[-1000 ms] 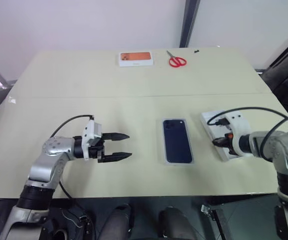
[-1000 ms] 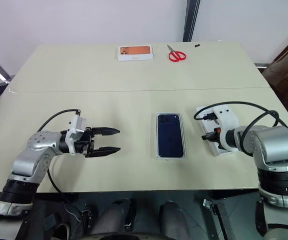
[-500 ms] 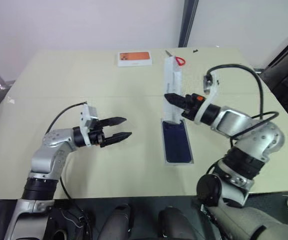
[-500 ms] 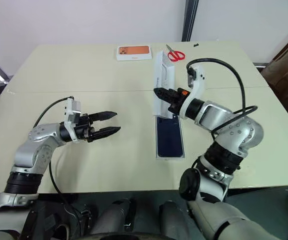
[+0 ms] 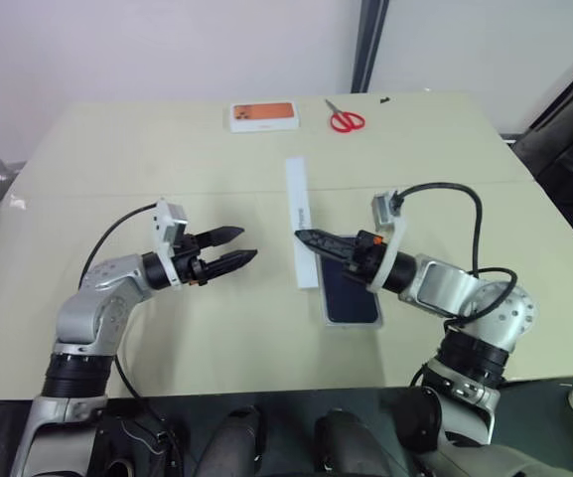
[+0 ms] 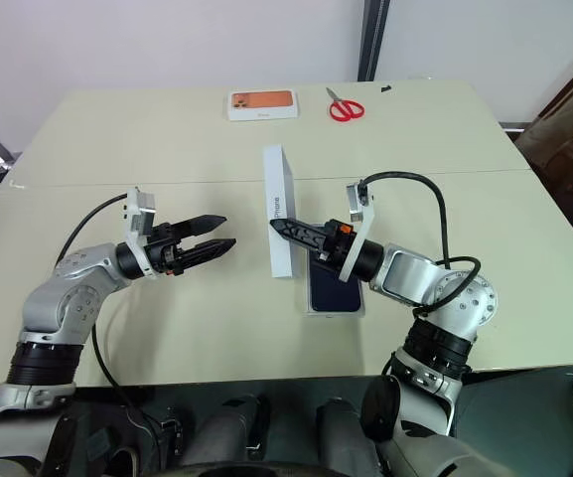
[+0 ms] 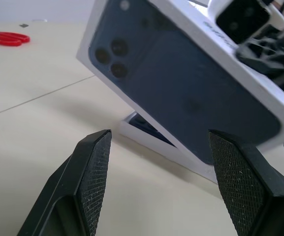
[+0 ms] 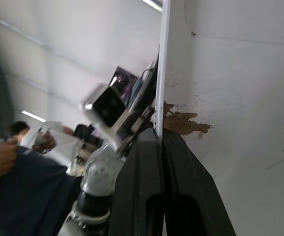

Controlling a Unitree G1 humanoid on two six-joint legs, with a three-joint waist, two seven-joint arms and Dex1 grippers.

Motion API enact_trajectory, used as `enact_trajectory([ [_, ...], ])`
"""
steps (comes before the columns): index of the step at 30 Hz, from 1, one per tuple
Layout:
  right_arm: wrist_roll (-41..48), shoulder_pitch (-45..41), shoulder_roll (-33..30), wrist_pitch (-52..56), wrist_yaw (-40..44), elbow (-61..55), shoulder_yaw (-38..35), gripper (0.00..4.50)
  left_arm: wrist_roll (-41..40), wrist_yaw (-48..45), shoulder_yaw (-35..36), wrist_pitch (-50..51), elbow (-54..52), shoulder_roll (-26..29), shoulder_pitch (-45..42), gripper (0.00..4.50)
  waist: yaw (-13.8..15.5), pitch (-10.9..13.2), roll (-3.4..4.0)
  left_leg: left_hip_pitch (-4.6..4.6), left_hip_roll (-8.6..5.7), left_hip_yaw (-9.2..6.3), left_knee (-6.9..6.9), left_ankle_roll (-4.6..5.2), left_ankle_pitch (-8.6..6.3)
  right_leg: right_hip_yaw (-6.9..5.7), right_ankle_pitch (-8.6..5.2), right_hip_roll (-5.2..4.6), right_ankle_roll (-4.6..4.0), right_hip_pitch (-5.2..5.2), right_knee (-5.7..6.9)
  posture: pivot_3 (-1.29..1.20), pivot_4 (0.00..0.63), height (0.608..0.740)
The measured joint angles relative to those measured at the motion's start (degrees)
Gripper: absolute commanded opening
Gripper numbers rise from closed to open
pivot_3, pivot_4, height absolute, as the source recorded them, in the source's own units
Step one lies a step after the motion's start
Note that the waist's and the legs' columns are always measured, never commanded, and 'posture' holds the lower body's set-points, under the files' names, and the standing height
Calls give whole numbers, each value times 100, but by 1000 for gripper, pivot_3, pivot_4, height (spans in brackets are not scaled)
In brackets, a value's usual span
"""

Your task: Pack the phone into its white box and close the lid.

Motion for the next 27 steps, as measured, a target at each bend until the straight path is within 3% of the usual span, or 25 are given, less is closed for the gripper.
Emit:
enact_trajectory([
  [5, 1164, 676, -745, -387, -790, 154, 858, 35, -3, 42, -51, 44, -98, -96, 29, 3282, -6, 0, 0, 0, 0, 1, 2, 2, 0, 1, 0, 0, 0, 4, -2, 0, 150, 734],
  [8, 1832, 852, -1139, -932, -1209, 156, 1393, 0, -26, -5, -148, 154, -111, -120, 75, 2446, -13, 0, 0, 1, 2, 2, 2, 3, -1, 0, -1, 0, 0, 5, -3, 0, 150, 734],
  [13, 2409, 993, -1618, -1786, -1630, 148, 1986, 0, 30, -98, -387, 219, -208, -136, 315, 36, -4, 0, 0, 2, 3, 2, 5, 6, -2, -1, -1, 2, 0, 12, -9, 0, 150, 734],
  [20, 2447, 1045, -2171, -2440, -1571, 69, 2430, 0, 365, 173, -734, -42, -196, -653, 358, 36, 36, 0, -1, 2, 3, 2, 10, 12, -6, -4, -1, 1, 1, 21, -15, 0, 150, 734],
  [23, 2261, 1053, -2275, -2600, -1476, 39, 2497, 975, 493, 362, -856, -73, -102, -917, 289, 0, 28, 0, -2, 3, 3, 2, 10, 12, -6, -4, -1, 2, 1, 22, -15, 0, 150, 734],
  [27, 2209, 1108, -2436, -2693, -1458, 92, 2607, 3014, 578, 496, -898, -98, 39, -1137, 158, 0, 26, 0, -2, 2, 3, 3, 10, 13, -6, -4, -1, 2, 1, 20, -15, 0, 150, 734],
])
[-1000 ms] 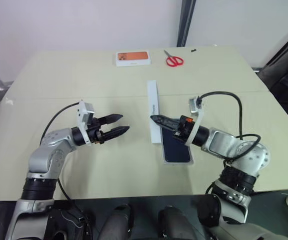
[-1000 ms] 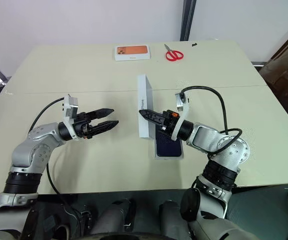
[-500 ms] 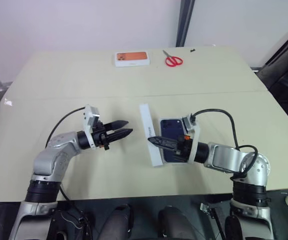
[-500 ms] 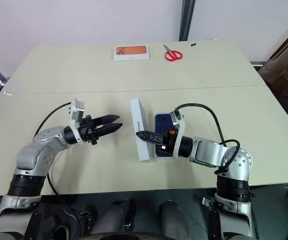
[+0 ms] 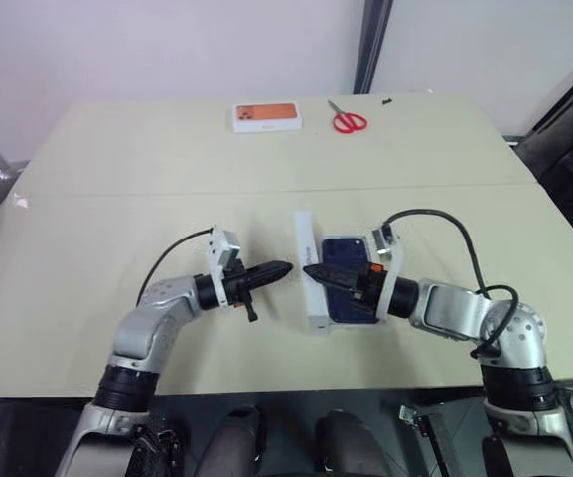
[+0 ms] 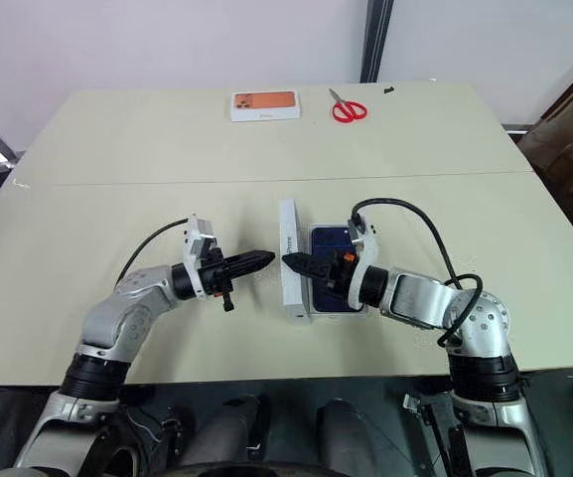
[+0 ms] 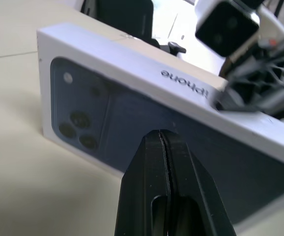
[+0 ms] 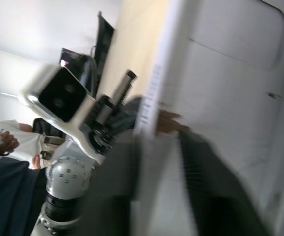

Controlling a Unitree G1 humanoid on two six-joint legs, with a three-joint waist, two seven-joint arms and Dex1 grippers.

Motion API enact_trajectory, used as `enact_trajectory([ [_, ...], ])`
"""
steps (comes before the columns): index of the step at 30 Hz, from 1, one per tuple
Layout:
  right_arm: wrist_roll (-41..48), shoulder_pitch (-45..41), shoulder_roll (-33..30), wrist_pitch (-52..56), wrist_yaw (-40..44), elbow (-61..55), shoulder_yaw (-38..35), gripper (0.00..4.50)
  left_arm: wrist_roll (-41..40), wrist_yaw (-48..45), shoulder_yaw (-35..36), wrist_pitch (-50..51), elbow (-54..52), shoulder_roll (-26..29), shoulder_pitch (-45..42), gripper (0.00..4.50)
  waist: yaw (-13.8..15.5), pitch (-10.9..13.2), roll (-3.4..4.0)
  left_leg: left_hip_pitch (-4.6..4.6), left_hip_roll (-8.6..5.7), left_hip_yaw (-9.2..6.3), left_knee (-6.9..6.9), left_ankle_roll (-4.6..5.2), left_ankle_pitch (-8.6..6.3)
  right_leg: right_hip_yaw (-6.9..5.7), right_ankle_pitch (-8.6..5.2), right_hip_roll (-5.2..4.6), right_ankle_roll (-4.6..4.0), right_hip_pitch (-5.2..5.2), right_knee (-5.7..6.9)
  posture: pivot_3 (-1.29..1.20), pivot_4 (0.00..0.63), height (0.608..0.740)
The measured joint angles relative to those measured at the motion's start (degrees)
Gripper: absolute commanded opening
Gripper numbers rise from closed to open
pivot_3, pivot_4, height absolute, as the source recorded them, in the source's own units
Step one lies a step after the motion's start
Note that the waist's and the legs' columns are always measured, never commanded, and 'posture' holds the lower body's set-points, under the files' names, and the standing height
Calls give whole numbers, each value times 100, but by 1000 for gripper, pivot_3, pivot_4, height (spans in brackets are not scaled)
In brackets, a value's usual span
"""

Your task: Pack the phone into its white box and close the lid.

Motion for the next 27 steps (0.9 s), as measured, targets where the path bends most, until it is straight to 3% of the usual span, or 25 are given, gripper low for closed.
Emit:
enact_trajectory([
  [1, -12, -3, -51, -38, 25, 3, -1, 3515, 24, 8, -13, -8, 44, -28, -47, 0, 2, 0, 0, 0, 0, 0, 1, 0, 0, 0, 0, 0, 0, 1, 0, 0, 150, 734],
  [10, -785, -49, -1362, -166, 1406, 34, -734, 3515, 252, 90, -228, -170, 581, -586, -426, 0, 27, 2, -4, -1, -1, 2, 8, 7, -4, -4, 0, 0, 2, 8, -4, 0, 150, 734],
  [12, -1607, 77, -1766, -436, 1908, 23, -698, 3515, 314, 116, -329, -216, 694, -775, -546, 0, 36, 2, -3, -1, -2, 3, 8, 7, -4, -4, -1, 1, 2, 9, -4, 0, 150, 734],
  [15, -3512, 393, -2519, -1204, 2745, -79, -184, 3515, 444, 133, -496, -313, 931, -1025, -639, 0, 29, 2, -4, -1, -2, 7, 11, 9, -5, -3, -2, 3, 5, 8, -4, 0, 150, 734],
  [18, -4482, 557, -2444, -1696, 3197, -54, 33, 3515, 519, 130, -605, -315, 1101, -1081, -737, 0, -20, 3, -5, 1, 4, 11, 10, 8, -5, 2, -2, 8, 5, 5, 2, 0, 150, 734],
  [21, -5375, 575, -2371, -2219, 3450, -58, 266, 2707, 519, 106, -572, -315, 1088, -951, -864, 0, -12, 2, -4, 2, 6, 11, 10, 8, -5, 2, -2, 10, 5, 4, 2, 0, 150, 734],
  [26, -6451, 574, -2229, -2821, 3834, -228, 580, 153, 501, 105, -327, -75, 996, -372, -773, 0, 18, 3, -4, 1, 5, 8, 12, 6, -4, 3, -2, 8, 5, 3, 2, 0, 150, 734],
  [27, -6672, 582, -2226, -2939, 3941, -319, 710, 61, 489, 105, -313, 13, 964, -269, -737, 0, 21, 2, -4, 1, 4, 8, 12, 6, -4, 3, -2, 7, 5, 4, 1, 0, 150, 734],
])
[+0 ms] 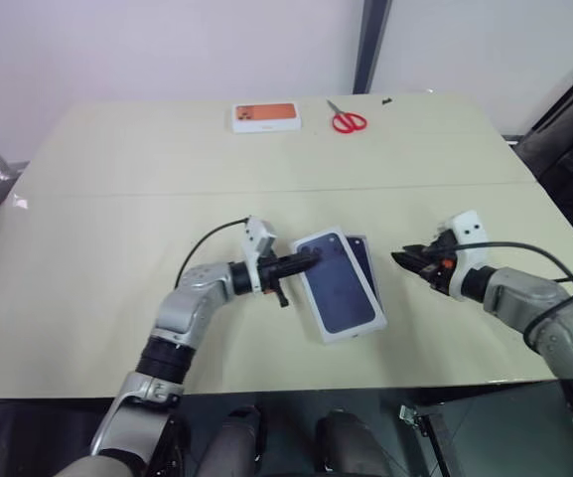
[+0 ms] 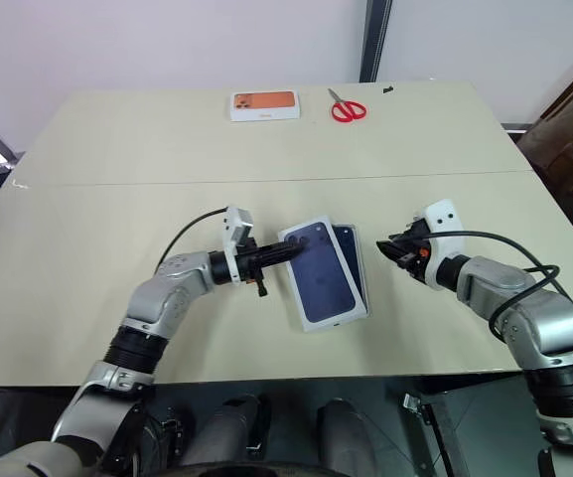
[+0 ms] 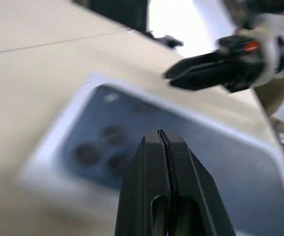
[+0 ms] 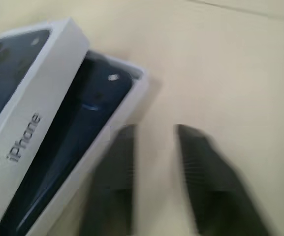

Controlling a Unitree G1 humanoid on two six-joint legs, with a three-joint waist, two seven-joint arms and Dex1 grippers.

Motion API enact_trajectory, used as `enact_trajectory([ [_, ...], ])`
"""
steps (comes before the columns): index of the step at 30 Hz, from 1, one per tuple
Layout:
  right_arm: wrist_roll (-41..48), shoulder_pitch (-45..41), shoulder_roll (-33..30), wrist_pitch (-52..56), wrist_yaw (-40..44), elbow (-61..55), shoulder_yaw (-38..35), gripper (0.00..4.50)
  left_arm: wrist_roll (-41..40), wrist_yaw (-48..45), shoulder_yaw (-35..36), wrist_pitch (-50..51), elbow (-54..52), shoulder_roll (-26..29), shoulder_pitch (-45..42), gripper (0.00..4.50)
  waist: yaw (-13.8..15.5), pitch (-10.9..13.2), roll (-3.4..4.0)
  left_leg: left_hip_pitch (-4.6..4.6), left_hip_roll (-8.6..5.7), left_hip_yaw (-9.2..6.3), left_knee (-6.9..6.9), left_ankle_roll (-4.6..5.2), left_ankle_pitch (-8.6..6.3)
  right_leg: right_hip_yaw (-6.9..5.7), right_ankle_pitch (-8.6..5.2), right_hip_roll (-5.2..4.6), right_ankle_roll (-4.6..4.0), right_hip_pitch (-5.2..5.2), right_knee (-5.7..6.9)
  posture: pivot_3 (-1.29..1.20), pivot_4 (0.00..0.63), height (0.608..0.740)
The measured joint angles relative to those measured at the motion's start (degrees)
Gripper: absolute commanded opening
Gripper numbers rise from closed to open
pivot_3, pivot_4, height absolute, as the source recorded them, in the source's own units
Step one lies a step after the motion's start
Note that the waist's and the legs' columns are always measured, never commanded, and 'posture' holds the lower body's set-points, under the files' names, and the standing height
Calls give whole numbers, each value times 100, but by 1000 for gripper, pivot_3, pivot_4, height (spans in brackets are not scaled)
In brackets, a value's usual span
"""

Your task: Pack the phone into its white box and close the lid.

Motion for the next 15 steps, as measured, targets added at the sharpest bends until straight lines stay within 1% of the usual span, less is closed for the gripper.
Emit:
enact_trajectory([
  [3, -374, 49, 138, -217, 199, -199, 146, 61, -45, -26, 21, 366, -274, 262, 208, 0, 15, 0, -1, -1, -2, -3, 2, -1, 0, -1, 0, -4, 0, 2, -4, 0, 150, 734],
  [5, -485, 129, 240, -272, 324, -287, 146, 61, -49, -44, 21, 655, -438, 490, 342, 0, 13, 0, -1, -1, -2, -6, 1, -2, 0, -1, 0, -3, 0, 2, -3, 0, 150, 734],
  [7, -602, 158, 271, -299, 424, -310, 153, 61, -76, -43, 25, 903, -523, 596, 429, 0, 15, 0, 0, 0, -3, -6, 0, -2, 1, -1, 0, -4, 0, 2, -3, 0, 150, 734],
  [12, -829, 148, 325, -306, 639, -329, 159, 61, -211, -41, 17, 1337, -683, 608, 448, 0, 14, 0, 0, 0, -3, -7, -1, -3, 1, -2, 0, -5, -1, 1, -4, 0, 150, 734],
  [15, -923, 142, 442, -291, 723, -377, 160, 61, -272, -99, -25, 1548, -777, 729, 503, 0, -5, 0, 1, 1, -2, -7, -5, -5, 2, -1, 0, -5, -1, 0, -3, 0, 150, 734],
])
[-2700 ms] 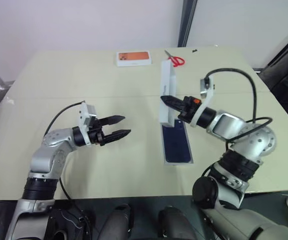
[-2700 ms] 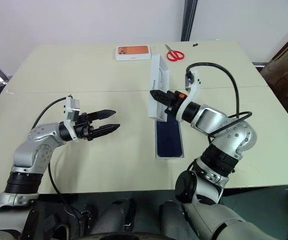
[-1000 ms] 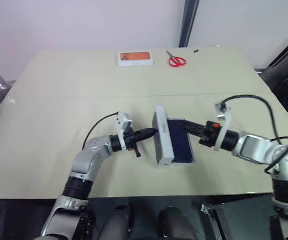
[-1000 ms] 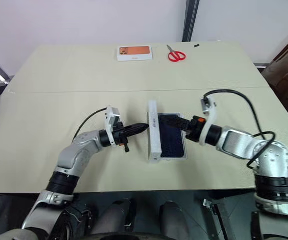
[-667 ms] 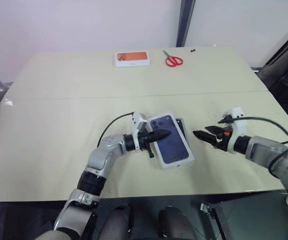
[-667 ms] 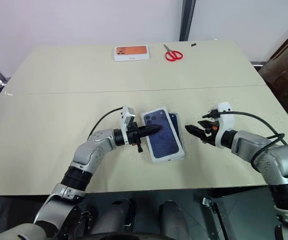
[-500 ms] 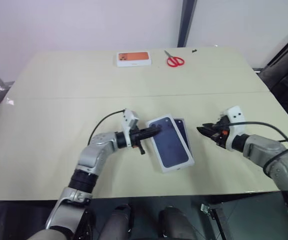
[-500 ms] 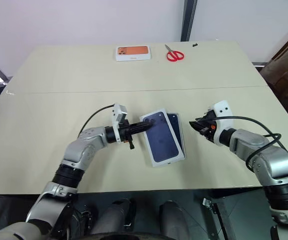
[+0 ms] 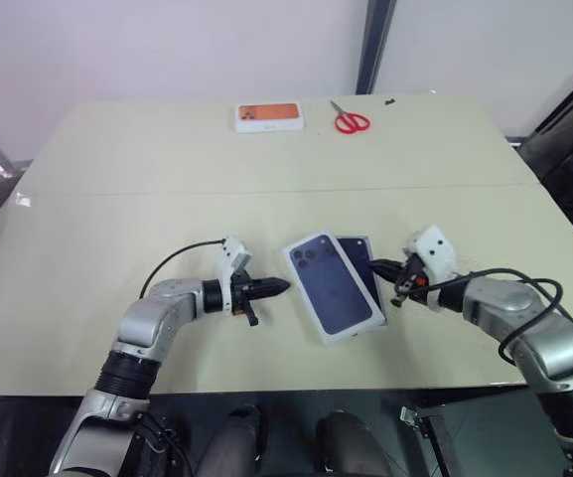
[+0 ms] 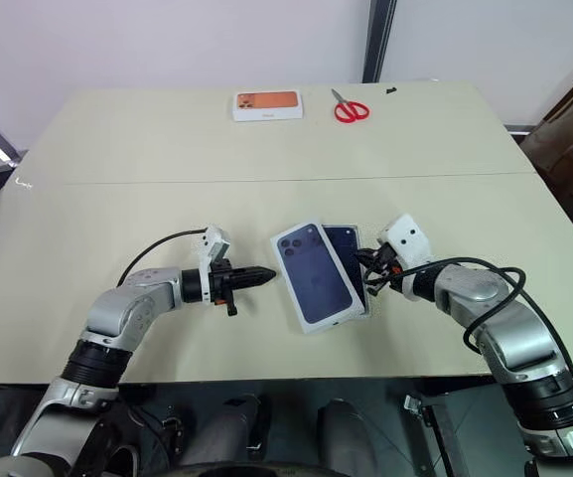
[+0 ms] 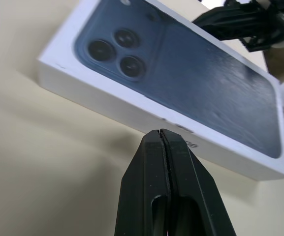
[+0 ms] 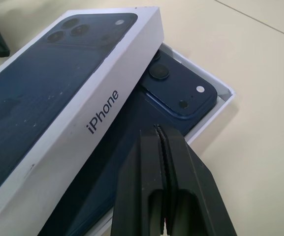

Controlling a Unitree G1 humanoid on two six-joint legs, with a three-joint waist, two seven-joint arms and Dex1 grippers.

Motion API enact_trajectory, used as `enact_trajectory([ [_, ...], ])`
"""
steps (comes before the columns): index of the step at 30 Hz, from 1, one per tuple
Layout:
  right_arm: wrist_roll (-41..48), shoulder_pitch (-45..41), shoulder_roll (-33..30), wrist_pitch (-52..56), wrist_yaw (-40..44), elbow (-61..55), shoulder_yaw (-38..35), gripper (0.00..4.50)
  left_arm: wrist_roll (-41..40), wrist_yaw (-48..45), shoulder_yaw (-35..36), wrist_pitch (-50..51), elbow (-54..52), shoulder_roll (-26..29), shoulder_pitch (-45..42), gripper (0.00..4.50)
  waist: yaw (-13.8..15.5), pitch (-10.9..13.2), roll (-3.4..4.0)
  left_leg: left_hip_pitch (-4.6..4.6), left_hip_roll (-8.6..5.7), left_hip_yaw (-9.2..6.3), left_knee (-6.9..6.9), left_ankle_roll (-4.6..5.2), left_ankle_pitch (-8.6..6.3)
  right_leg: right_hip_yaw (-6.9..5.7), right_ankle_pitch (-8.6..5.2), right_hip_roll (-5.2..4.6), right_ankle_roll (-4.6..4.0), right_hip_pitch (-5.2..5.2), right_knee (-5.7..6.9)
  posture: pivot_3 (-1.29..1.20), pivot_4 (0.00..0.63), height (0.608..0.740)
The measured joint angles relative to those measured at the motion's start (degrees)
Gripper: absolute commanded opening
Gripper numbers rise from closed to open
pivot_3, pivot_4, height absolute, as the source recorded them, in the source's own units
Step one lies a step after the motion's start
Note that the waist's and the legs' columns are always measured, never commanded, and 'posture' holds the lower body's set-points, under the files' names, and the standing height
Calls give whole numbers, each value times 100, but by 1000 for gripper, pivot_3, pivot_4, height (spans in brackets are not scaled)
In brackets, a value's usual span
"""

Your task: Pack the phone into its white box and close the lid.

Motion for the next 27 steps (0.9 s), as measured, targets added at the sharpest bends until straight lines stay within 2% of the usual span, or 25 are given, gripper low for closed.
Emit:
enact_trajectory([
  [3, -70, -2, 68, 8, 71, -4, 1, 61, 16, -1, -37, -14, 62, -40, 33, 0, 9, 0, 1, 0, 0, 0, 1, -1, 1, 0, 0, 0, 0, 0, 0, 0, 150, 734],
  [10, -228, -27, 183, 23, 233, -42, -12, 61, 170, 330, -59, -253, 646, -719, -311, 0, 139, 0, 0, -2, -7, -1, 10, 0, 0, -2, 0, -5, 0, 4, 0, 0, 150, 734],
  [27, -402, 297, 159, 186, 346, -140, -444, 61, 255, 421, -14, -378, 1007, -1149, -727, 0, 138, 0, 0, -1, -7, -1, 13, -1, 1, -2, 0, -4, 0, 5, 3, 0, 150, 734],
])
